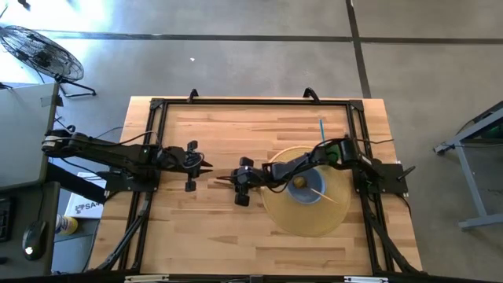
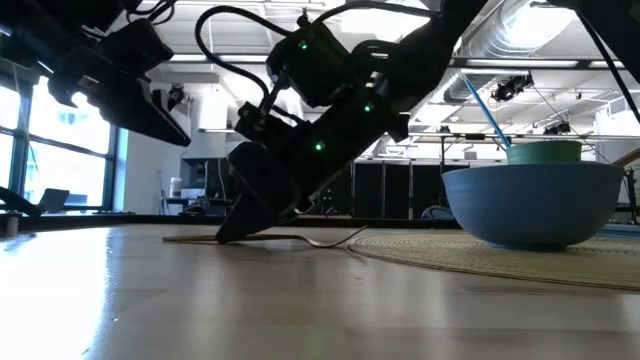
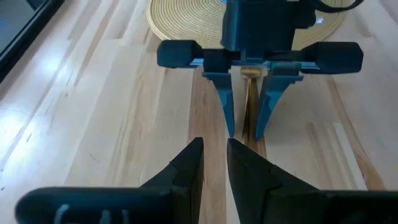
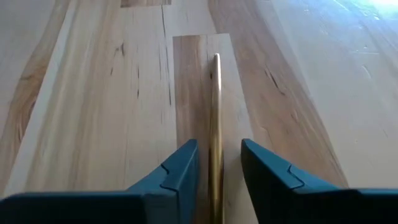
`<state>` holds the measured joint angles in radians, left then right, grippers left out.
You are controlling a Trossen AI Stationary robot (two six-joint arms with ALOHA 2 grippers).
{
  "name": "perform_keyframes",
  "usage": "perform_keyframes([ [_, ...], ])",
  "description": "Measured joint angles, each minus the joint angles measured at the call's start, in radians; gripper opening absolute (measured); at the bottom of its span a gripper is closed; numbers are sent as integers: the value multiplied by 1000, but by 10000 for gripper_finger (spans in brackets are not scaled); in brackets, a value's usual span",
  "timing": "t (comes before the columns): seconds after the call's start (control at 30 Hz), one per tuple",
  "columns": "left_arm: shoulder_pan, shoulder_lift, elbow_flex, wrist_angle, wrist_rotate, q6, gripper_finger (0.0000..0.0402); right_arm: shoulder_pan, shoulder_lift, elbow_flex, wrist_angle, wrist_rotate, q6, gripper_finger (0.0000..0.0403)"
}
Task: Pick & Place Utensil
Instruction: Put the gold fork into the blue bowl
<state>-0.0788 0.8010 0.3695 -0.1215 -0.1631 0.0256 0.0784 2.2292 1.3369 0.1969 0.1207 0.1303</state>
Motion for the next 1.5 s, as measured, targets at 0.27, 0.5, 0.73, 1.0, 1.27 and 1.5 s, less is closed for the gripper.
perform_keyframes([
  [0.27,0,0,0,0,-4,-4,66,-2,0,0,-35,2,0,67],
  [0.5,0,0,0,8,-5,-4,66,-1,0,0,-44,14,0,18],
  [0.73,0,0,0,9,-6,-5,66,8,0,-3,-13,45,26,16],
  [1.0,0,0,1,7,-6,-8,66,69,-75,-9,-28,251,68,15],
  [1.27,0,0,1,7,-6,-11,66,154,-222,-6,-177,515,125,15],
  [1.5,0,0,1,7,-6,-13,66,238,-440,-182,-232,722,246,16],
])
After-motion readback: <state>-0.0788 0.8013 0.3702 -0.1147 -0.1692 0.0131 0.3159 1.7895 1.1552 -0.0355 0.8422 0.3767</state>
